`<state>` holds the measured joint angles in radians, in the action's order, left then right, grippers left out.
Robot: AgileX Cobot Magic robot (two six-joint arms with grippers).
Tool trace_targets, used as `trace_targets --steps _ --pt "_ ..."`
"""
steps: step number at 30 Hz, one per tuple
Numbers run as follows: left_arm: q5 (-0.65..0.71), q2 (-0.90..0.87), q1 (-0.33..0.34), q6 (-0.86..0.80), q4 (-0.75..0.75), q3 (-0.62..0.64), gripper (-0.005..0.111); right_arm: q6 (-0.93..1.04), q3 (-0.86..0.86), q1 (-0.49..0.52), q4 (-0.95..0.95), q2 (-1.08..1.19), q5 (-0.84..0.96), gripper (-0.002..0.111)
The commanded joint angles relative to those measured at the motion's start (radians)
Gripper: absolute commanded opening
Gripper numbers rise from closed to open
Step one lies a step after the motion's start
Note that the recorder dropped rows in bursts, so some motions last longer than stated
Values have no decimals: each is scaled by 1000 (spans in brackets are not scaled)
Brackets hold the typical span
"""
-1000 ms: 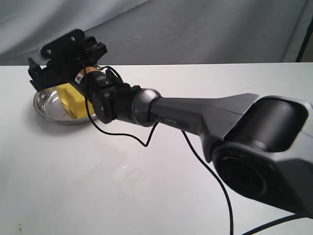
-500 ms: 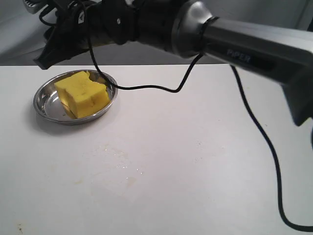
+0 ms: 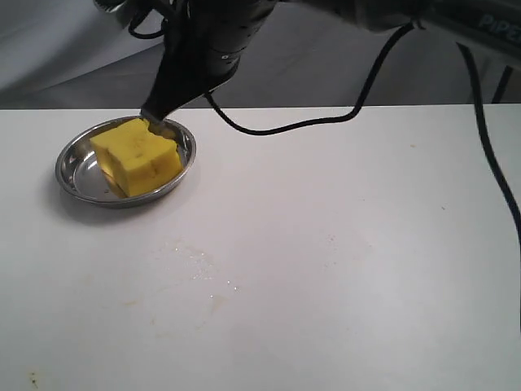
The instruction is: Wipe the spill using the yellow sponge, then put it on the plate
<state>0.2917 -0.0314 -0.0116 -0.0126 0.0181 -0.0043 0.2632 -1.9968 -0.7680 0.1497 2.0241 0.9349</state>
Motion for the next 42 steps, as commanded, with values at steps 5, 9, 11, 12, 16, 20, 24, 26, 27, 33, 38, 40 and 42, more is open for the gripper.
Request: trace_targets --steps 5,9,11,12,16,20,24,26,27,33,38,40,42 --pt "-10 -4 -6 2 2 4 0 -114 102 2 173 -174 37 0" --pt "-10 -4 -6 2 2 4 0 -196 214 2 235 -301 -7 0" --pt "-10 -4 -6 2 2 4 0 -232 276 2 264 -374 -11 0" --pt "-10 -4 -6 2 2 4 0 -246 317 2 274 -413 -17 0" --pt "-10 -4 -6 2 2 4 0 -284 508 2 302 -567 -79 0" --pt "-10 -4 -6 3 2 4 0 -378 746 2 350 -749 -205 0" --pt "-10 -4 -6 3 2 4 0 -444 1029 2 376 -949 -390 0" --pt "-10 -4 -6 3 2 4 0 -458 1156 2 383 -1041 -467 0" --pt "-10 -4 -6 3 2 4 0 -458 1201 2 383 -1075 -491 0" --pt "-10 -4 -6 2 2 4 0 -458 1415 2 379 -1265 -585 0" --pt "-10 -4 -6 2 2 4 0 -463 1478 2 260 -1354 -564 0" --pt "-10 -4 -6 2 2 4 0 -463 1478 2 251 -1371 -566 0" --pt "-10 -4 -6 4 2 4 0 -463 1478 2 251 -1369 -568 0"
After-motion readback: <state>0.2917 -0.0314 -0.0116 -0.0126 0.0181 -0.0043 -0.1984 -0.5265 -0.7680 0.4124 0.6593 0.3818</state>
